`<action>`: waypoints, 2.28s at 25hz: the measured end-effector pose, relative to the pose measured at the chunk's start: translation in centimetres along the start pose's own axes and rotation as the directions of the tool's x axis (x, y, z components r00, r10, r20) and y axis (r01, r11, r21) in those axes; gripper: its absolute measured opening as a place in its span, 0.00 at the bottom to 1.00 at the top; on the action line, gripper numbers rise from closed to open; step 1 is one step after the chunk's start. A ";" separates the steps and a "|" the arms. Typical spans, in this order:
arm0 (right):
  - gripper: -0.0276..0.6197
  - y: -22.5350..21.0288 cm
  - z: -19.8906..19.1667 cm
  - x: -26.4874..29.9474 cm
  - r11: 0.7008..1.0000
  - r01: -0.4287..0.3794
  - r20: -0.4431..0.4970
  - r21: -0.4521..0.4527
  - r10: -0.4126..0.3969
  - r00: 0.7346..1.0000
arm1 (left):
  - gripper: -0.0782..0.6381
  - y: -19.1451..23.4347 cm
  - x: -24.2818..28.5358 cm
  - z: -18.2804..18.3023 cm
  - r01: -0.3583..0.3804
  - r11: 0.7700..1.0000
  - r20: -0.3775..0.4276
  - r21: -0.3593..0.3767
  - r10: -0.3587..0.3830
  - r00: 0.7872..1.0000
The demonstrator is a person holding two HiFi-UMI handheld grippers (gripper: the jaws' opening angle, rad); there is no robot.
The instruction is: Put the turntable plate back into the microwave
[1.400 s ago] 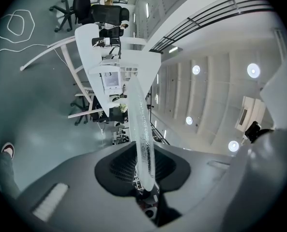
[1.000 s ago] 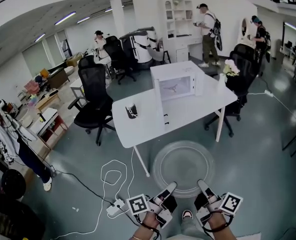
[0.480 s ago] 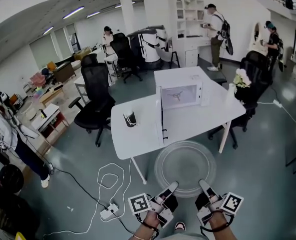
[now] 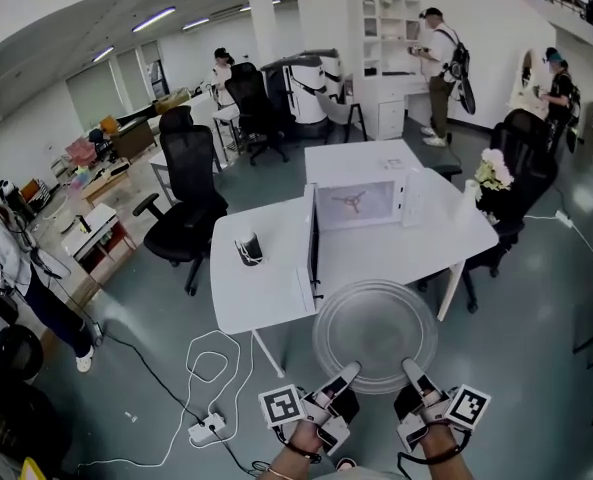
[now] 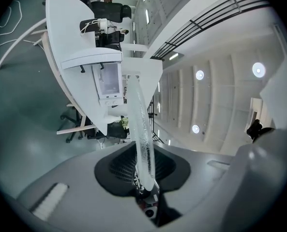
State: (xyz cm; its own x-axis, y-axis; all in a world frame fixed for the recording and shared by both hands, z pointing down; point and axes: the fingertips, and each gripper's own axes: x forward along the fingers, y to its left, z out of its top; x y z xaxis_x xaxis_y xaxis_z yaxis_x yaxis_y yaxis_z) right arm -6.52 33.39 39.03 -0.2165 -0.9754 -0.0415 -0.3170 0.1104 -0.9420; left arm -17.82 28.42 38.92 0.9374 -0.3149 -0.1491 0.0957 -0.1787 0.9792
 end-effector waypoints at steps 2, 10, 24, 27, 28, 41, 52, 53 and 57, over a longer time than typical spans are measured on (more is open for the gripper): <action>0.16 -0.4 1.0 0.3 1.000 -0.001 0.005 0.011 0.001 1.000 | 0.18 0.2 1.2 0.1 -0.009 1.000 -0.005 0.000 0.009 1.000; 0.16 -2.6 4.3 1.7 1.000 0.023 0.019 0.020 -0.024 1.000 | 0.18 1.6 5.1 1.1 -0.032 0.999 -0.020 -0.016 0.031 0.999; 0.16 -8.1 15.8 10.8 0.998 0.056 -0.018 -0.009 -0.056 0.998 | 0.18 5.9 17.9 8.0 -0.038 0.999 0.011 -0.022 0.038 0.999; 0.16 -9.1 18.6 13.3 0.998 0.056 -0.027 -0.008 -0.057 0.998 | 0.18 6.8 21.0 10.0 -0.047 0.999 0.016 -0.027 0.048 0.999; 0.16 -9.4 19.4 14.2 0.998 0.056 -0.031 -0.009 -0.056 0.998 | 0.18 7.0 21.9 10.7 -0.049 0.998 0.020 -0.027 0.050 0.999; 0.16 -13.6 26.1 24.5 0.999 0.037 -0.109 0.033 -0.033 0.994 | 0.17 10.2 30.1 18.8 -0.080 0.996 0.090 -0.048 0.084 0.992; 0.16 -15.4 28.0 28.2 0.998 0.027 -0.189 0.047 -0.018 0.982 | 0.18 11.5 32.4 21.3 -0.119 0.992 0.144 -0.045 0.124 0.982; 0.16 -15.6 28.2 28.7 0.999 0.023 -0.203 0.048 -0.013 0.979 | 0.18 11.8 32.5 21.7 -0.128 0.991 0.158 -0.043 0.133 0.978; 0.16 -15.9 29.0 30.3 0.998 0.002 -0.257 0.059 0.013 0.966 | 0.18 12.5 33.3 22.7 -0.129 0.991 0.205 -0.045 0.136 0.969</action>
State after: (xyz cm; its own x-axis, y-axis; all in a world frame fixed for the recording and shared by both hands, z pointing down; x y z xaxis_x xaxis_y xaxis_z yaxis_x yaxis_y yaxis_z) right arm 18.75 -3.50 43.07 -0.4510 -0.8919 0.0330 -0.2624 0.0972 -0.9601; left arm 7.03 -5.46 43.10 0.8531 -0.5202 -0.0398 -0.0109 -0.0940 0.9955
